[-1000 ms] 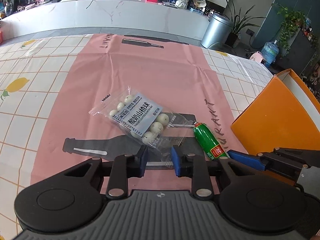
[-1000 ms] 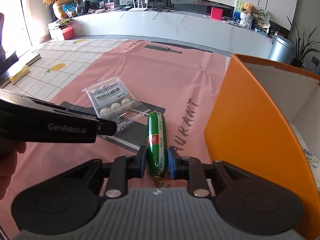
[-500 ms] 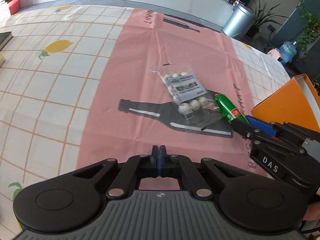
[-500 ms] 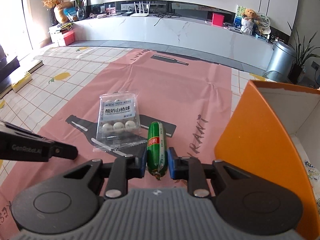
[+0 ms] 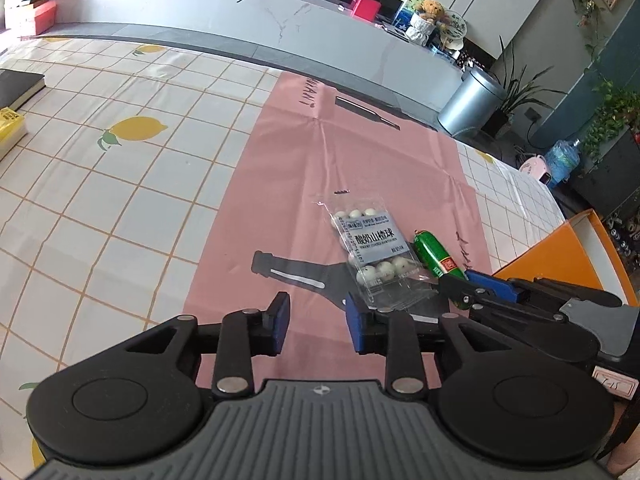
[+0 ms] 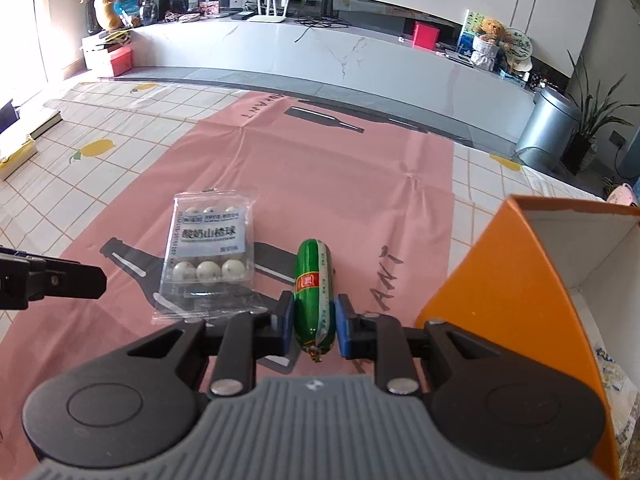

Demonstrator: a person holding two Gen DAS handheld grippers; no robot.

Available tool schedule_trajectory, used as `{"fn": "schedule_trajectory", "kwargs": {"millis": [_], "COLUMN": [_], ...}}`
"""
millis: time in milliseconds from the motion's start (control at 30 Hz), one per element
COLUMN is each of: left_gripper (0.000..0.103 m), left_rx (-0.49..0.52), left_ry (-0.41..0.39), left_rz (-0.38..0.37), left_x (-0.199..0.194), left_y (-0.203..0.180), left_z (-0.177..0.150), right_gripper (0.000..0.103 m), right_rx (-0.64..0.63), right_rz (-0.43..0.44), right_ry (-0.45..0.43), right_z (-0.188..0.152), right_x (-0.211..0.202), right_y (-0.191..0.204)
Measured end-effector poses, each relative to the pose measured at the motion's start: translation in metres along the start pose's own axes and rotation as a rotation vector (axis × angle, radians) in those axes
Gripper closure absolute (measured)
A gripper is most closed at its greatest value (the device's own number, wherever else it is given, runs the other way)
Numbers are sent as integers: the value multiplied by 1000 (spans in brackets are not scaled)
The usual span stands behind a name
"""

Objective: Organize snacks

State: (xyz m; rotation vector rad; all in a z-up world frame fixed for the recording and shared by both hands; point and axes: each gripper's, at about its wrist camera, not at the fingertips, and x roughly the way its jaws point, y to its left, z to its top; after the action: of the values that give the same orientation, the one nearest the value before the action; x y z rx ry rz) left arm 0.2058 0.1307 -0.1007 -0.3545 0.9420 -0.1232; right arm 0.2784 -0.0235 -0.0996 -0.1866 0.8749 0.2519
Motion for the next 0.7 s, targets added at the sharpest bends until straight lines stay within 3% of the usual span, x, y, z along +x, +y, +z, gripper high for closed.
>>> {"fn": "schedule_trajectory", "kwargs": {"millis": [100, 233, 300, 433, 600, 700], "left_gripper": [64, 50, 46, 27, 18, 18], "left_rx": [-39, -47, -38, 68, 282, 309], "left_ry": [-32, -51, -43, -45, -24, -7], "left_rz": [2, -10, -20, -6, 30, 54], "left_x": [-3, -3, 0, 5, 20, 32], "left_y": [8, 11, 10, -4, -24, -28], "left_z": [3, 6, 8, 12, 15, 15], "right_gripper": [85, 85, 85, 85, 85, 85], "right_rx": [-17, 17, 23, 76, 97, 117], "right_rz": [40, 112, 86, 24, 2, 30], "right_ry": [0, 3, 2, 8, -8, -13], "right_z": [1, -1, -1, -4, -12, -16], "right_x": [-1, -4, -5, -5, -7, -6], "right_y": [17, 28, 27, 10, -3, -9]}}
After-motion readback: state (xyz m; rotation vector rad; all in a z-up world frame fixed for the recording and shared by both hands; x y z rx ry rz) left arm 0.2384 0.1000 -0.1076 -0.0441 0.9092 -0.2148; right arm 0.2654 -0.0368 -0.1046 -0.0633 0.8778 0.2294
